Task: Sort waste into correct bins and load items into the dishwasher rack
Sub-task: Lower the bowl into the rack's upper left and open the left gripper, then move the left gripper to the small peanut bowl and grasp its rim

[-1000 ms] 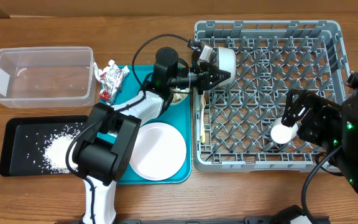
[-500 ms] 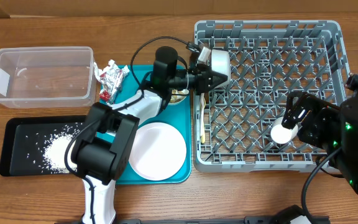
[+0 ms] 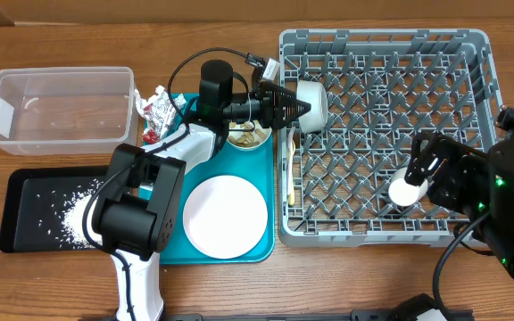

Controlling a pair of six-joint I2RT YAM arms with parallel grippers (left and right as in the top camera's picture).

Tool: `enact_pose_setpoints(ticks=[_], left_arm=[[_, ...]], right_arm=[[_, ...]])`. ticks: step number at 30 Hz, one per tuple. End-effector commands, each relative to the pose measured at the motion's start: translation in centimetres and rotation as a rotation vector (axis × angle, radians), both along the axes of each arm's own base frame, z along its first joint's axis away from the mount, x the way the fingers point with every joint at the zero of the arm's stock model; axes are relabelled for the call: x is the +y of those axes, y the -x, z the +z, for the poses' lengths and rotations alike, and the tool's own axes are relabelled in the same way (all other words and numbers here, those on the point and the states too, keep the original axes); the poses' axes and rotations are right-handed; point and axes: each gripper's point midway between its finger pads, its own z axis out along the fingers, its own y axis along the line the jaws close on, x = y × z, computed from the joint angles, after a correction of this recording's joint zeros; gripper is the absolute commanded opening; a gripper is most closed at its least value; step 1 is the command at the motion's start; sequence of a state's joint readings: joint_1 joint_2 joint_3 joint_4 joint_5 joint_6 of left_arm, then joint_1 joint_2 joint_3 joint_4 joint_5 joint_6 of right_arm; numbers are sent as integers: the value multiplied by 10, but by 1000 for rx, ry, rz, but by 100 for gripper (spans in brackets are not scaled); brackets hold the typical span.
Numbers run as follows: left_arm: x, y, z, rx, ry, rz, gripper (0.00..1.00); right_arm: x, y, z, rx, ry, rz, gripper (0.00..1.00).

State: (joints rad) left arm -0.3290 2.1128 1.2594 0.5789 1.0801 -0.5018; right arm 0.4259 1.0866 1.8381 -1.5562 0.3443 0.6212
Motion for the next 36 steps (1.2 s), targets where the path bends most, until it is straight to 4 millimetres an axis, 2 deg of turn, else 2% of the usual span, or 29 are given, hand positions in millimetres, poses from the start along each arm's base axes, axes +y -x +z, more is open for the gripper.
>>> enact_pose_setpoints(ticks=[1, 4, 7, 10, 12, 14, 16, 17, 19, 21, 24, 27, 30, 33, 36], left_arm=[[21, -6, 8, 11, 27, -24, 80], [50, -13, 15, 37, 49, -15, 79], [69, -17, 29, 28, 64, -3, 81], [84, -17, 54, 5, 73, 18, 98], [94, -19, 71, 10, 64, 70, 100], [106, -24, 78, 44, 10, 185, 100], [126, -31, 66, 138, -115, 374, 100], [144, -30, 52, 185, -241, 507, 100], [177, -19, 33, 242, -473, 711, 100], [195, -2, 26, 244, -649, 817, 100], [195, 15, 19, 217, -783, 817, 100], [191, 21, 3, 224, -858, 794, 97], [200, 17, -20, 285, -916, 859, 82], [205, 13, -37, 336, -936, 903, 81], [199, 7, -52, 370, -916, 902, 81]], right_arm=[[-3, 1, 4, -18, -3, -12, 100], [-3, 1, 4, -18, -3, -12, 100], [-3, 1, 4, -18, -3, -12, 100], [-3, 1, 4, -18, -3, -12, 100], [-3, 1, 4, -17, -3, -12, 100], [-3, 1, 4, -17, -3, -12, 100], [-3, 1, 3, -17, -3, -12, 100], [-3, 1, 3, -17, -3, -12, 100], [-2, 1, 3, -16, -5, -9, 100], [-1, 1, 3, -15, -8, -7, 100], [-1, 1, 3, -15, -8, -7, 100], [-1, 1, 3, -15, -8, -6, 100], [-1, 1, 3, -14, -8, -6, 100], [0, 2, 3, -10, -14, 2, 100], [0, 2, 2, -5, -11, 2, 100]])
